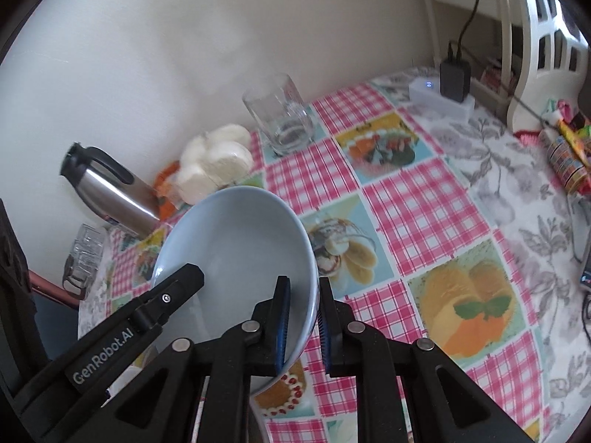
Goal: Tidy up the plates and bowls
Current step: 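Lift the round bowl with the right gripper and carry it to the tray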
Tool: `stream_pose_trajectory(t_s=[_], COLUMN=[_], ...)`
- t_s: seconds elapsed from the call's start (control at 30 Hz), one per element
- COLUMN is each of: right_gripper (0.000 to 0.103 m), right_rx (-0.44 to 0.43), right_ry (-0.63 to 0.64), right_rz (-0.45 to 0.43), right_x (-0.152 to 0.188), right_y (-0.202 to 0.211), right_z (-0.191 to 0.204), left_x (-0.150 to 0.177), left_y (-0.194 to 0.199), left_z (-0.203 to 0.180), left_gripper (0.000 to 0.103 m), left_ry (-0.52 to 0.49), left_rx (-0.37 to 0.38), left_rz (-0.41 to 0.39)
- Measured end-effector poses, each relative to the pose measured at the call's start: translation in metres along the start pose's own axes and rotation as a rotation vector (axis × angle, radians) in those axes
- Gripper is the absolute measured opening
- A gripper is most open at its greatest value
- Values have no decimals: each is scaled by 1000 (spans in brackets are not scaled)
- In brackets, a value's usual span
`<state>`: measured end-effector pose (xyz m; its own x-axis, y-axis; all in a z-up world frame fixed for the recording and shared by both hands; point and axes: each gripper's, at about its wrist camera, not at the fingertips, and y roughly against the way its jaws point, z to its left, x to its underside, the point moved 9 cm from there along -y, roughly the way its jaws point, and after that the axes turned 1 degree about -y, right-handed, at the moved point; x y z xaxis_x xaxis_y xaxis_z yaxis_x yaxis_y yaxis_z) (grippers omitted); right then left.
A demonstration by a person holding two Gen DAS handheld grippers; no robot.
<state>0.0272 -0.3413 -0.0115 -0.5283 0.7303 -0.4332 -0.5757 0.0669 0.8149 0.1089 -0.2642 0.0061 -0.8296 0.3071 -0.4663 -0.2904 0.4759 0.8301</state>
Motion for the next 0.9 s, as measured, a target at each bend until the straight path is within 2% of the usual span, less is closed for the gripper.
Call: stream_pose_trajectory(t_s=[0.27,0.4,0.57,0.9], right_gripper=[15,15,15,15], right_rx=[9,-2,-13,-47], right_ry=[45,62,89,130], right_rz=[-83,-94,-97,-56], right_x=[-4,1,9,33], right_y=[45,55,58,51], right_z=[24,38,56,91], left_x=[-8,-8,-6,5], left_y=[46,65,77,96], left_z=[-4,5,24,68], left_gripper=[16,16,16,16], left_ry=[-18,-3,35,108], left_rx=[30,38,62,63], left_rz=[-81,-108,-109,-111])
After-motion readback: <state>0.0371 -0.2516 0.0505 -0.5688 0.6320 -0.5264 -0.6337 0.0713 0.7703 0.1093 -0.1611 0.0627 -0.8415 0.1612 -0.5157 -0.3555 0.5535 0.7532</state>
